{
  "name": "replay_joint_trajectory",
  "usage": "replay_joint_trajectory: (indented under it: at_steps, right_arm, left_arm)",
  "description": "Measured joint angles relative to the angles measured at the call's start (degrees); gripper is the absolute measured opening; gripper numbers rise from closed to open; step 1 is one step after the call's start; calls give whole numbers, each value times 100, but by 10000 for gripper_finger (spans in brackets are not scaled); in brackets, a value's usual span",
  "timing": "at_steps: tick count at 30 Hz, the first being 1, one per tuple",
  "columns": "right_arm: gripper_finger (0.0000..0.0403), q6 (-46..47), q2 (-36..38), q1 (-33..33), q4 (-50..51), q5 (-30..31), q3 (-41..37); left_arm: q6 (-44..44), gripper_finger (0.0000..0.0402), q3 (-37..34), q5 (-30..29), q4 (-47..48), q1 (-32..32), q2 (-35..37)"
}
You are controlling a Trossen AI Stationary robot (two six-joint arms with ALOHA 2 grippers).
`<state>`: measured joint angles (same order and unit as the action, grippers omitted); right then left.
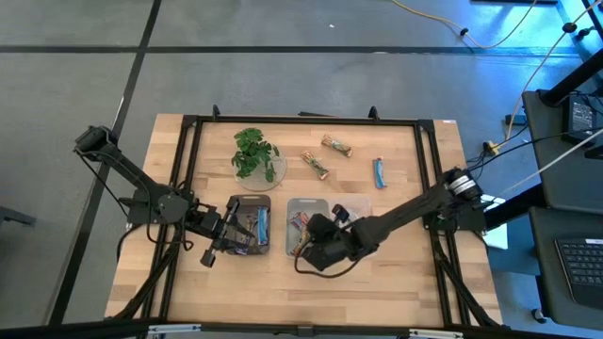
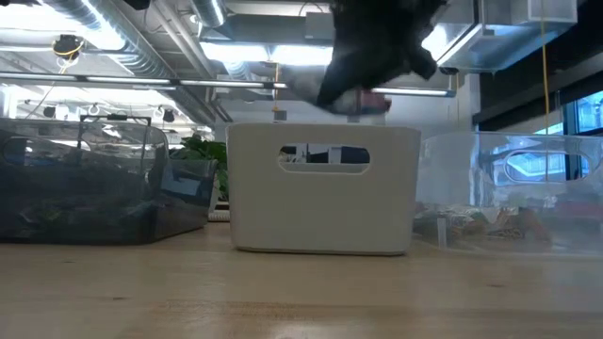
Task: Pick and place Granola Bars by type
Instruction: Put the red granola bar into the grey bin, then put the orange granola bar into the transparent bin
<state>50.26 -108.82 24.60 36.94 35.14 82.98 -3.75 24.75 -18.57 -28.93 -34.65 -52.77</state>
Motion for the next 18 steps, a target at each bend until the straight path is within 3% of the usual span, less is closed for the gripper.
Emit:
replay_joint_trajectory:
  at_steps: [10,18]
  right_arm:
    - [72,-116,-351,-147,-35,-193,-4]
    - [132,-294,-347,-157,-196,-321,-2]
  left_arm:
    - [0,118,0,0,0,0,0]
    - [-15,115,0,4,0,0,0]
